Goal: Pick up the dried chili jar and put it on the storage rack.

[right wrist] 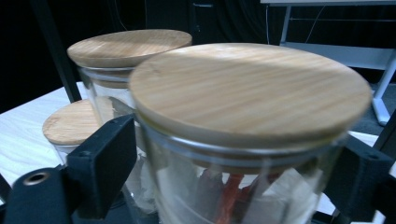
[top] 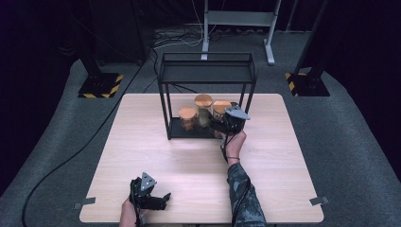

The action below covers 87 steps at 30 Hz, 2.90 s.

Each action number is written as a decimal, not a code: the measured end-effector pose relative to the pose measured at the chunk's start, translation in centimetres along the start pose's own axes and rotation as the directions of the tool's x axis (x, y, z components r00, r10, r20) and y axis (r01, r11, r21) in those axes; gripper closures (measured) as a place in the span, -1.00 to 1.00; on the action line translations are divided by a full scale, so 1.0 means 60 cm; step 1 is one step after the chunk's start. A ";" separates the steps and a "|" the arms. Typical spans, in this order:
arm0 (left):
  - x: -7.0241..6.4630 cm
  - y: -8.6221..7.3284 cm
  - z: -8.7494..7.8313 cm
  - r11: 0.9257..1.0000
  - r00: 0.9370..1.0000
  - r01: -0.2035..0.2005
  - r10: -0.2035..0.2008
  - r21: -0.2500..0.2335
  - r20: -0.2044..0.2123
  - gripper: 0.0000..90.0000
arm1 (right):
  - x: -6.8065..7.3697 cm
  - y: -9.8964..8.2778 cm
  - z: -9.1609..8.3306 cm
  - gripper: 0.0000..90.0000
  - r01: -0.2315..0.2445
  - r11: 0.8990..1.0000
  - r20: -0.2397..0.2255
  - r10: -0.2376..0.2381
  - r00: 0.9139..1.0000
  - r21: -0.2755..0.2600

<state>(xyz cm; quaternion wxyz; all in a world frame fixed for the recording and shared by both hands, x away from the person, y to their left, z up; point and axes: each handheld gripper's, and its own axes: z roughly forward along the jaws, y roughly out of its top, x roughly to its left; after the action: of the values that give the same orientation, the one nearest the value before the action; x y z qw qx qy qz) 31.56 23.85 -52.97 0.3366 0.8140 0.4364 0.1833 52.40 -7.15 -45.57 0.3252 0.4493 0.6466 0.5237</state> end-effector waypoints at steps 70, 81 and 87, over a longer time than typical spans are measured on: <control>-0.001 0.000 0.001 1.000 1.000 0.005 -0.005 -0.005 0.000 -0.99 | -0.003 -0.179 -0.261 -1.00 -0.002 0.929 -0.119 0.049 0.992 0.370; -0.001 0.000 0.001 1.000 1.000 0.004 -0.004 -0.002 -0.001 -0.99 | 0.008 -0.182 -0.258 -1.00 0.050 0.922 -0.098 -0.013 0.995 0.385; -0.001 0.000 0.001 1.000 1.000 0.004 -0.004 -0.002 -0.001 -0.99 | 0.012 -0.182 -0.259 -1.00 0.071 0.921 -0.085 -0.041 0.995 0.384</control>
<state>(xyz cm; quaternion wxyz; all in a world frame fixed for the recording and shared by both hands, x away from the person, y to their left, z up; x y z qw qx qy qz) 31.58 23.80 -53.00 0.3376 0.8127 0.4380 0.1834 35.65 -12.97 -52.40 0.2204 0.4657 0.7617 0.3930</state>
